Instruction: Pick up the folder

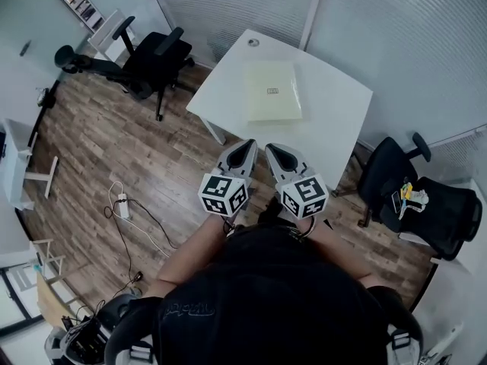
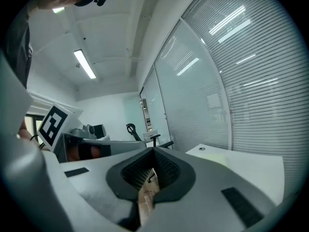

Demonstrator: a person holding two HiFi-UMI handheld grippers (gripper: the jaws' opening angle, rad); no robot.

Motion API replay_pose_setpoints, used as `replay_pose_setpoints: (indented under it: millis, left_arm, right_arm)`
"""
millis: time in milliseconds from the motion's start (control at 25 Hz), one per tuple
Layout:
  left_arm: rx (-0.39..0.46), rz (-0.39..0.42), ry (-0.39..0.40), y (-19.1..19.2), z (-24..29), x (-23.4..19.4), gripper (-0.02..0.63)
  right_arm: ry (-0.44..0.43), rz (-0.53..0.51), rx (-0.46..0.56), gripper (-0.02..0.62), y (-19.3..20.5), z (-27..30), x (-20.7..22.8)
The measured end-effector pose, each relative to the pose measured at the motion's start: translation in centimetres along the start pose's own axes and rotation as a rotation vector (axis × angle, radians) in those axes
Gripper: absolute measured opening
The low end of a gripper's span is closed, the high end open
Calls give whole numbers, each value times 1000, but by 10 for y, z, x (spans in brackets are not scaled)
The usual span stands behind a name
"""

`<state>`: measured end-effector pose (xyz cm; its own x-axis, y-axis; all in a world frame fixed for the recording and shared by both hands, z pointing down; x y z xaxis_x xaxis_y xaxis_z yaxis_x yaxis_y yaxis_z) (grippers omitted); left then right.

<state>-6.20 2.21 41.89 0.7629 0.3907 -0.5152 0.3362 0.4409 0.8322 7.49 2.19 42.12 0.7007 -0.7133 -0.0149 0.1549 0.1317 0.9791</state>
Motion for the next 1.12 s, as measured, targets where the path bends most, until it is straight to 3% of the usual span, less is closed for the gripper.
replay_pose_setpoints:
  millis: [320, 640, 1120]
  left_arm:
    - [13, 13, -9, -12, 67, 14, 12]
    - [23, 10, 28, -21, 107, 26, 12]
    - [-34, -22, 55, -46, 147, -23, 12]
  right_arm:
    - [7, -5, 3, 21, 3, -1, 73]
    - [38, -38, 12, 21, -3, 0, 109]
    - [100, 0, -23, 21, -9, 54, 143]
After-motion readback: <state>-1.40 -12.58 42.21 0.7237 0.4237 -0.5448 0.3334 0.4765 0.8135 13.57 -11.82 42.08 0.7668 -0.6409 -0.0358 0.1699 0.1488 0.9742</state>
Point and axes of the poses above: the fingertips, and each gripper's own axes: z forward along the fingers, x to its right, y out of its underside, the point moved 8 cm from there along -z, backward along the fingers, and after that the axes turned 13 degrees about -z, right-handed, at the moved point
